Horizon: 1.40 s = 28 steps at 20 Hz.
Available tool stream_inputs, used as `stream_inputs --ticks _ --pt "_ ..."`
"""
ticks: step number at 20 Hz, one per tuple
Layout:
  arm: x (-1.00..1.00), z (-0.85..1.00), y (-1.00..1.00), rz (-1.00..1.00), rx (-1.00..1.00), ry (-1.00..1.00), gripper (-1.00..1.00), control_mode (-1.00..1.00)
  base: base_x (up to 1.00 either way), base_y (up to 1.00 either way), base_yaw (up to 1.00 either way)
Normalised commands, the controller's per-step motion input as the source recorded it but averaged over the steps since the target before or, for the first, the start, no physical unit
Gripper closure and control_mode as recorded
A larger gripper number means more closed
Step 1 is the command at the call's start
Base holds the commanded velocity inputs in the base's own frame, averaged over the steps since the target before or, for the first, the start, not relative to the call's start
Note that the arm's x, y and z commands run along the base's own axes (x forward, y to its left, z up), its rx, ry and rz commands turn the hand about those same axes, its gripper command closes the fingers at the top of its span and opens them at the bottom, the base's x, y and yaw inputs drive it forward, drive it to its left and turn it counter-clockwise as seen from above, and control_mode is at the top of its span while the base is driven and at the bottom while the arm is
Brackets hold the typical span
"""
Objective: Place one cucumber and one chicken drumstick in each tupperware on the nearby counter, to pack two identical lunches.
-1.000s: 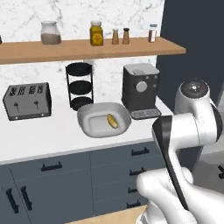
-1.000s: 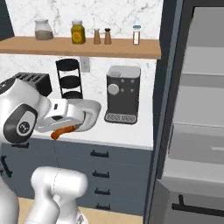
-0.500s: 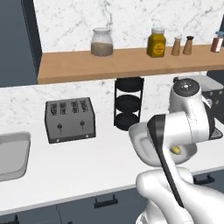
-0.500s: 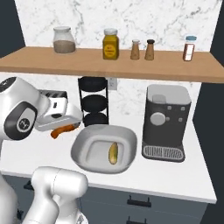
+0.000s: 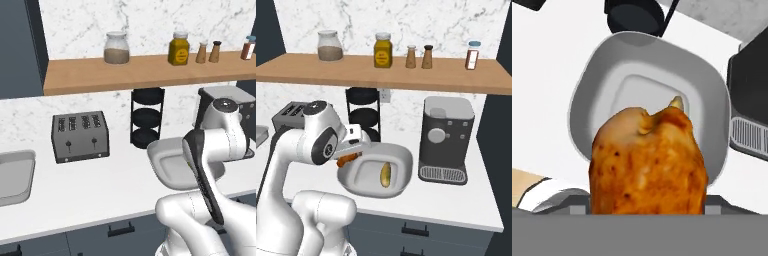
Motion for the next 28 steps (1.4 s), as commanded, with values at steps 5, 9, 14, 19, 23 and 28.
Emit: stream_inputs --ticks 5,9,14,19,23,28 --pt "0.79 -0.46 -0.01 0.24 0.04 0.01 1.0 -1.0 0.0 0.0 0.0" --pt "0.87 -0.38 0.0 0.16 0.02 0.11 1.0 -1.0 0.0 0.0 0.0" --pt "0.5 -0.46 -0.01 0.08 0.0 0.13 1.0 -1.0 0.0 0.0 0.0" --pt "0.33 -0.46 -0.03 0.03 0.0 0.09 1.0 -1.0 0.0 0.0 0.0" --pt "0.36 -0.5 -0.03 0.03 0.0 0.03 1.0 -1.0 0.0 0.0 0.0" --pt "0.31 -0.5 -0.1 0.04 0.0 0.01 -1.0 -1.0 0.0 0.0 0.0"
